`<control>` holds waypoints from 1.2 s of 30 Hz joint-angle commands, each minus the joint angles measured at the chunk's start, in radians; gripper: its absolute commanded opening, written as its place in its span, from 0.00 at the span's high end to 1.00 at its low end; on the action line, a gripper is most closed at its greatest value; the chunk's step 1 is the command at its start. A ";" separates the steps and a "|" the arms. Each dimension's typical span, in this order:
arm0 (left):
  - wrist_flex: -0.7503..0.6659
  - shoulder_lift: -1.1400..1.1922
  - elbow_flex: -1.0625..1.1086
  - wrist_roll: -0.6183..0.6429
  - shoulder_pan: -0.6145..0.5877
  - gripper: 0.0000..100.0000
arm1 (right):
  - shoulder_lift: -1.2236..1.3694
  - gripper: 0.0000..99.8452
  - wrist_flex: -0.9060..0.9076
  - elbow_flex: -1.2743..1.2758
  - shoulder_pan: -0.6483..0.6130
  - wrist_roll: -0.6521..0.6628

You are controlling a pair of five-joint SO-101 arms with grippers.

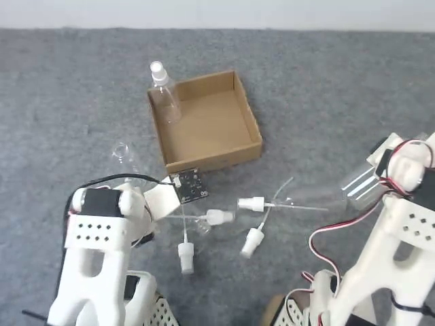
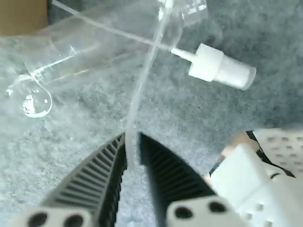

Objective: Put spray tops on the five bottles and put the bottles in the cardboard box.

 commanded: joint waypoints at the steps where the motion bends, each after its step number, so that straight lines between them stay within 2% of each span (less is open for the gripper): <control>1: 0.015 -0.034 -0.044 0.021 -0.008 0.82 | -0.039 0.99 -0.025 -0.014 0.007 0.009; 4: -0.021 -0.034 -0.074 0.097 -0.002 0.80 | -0.039 0.99 -0.025 -0.014 0.007 0.009; 7: -0.018 -0.034 -0.113 0.150 0.054 0.80 | -0.038 0.99 -0.025 -0.014 0.007 0.009; 14: -0.026 -0.025 -0.205 0.373 0.288 0.80 | -0.038 0.99 -0.025 -0.014 0.007 0.009; 19: -0.086 -0.023 -0.213 0.505 0.446 0.80 | -0.038 0.99 -0.025 -0.014 0.007 0.009; 25: -0.155 0.015 -0.220 0.560 0.537 0.80 | -0.039 0.99 -0.025 -0.014 0.008 0.009; 28: -0.190 0.150 -0.236 0.597 0.559 0.80 | -0.039 0.99 -0.025 -0.014 0.008 0.009; 36: -0.239 0.456 -0.378 0.601 0.562 0.80 | -0.041 0.99 -0.025 -0.014 0.008 0.009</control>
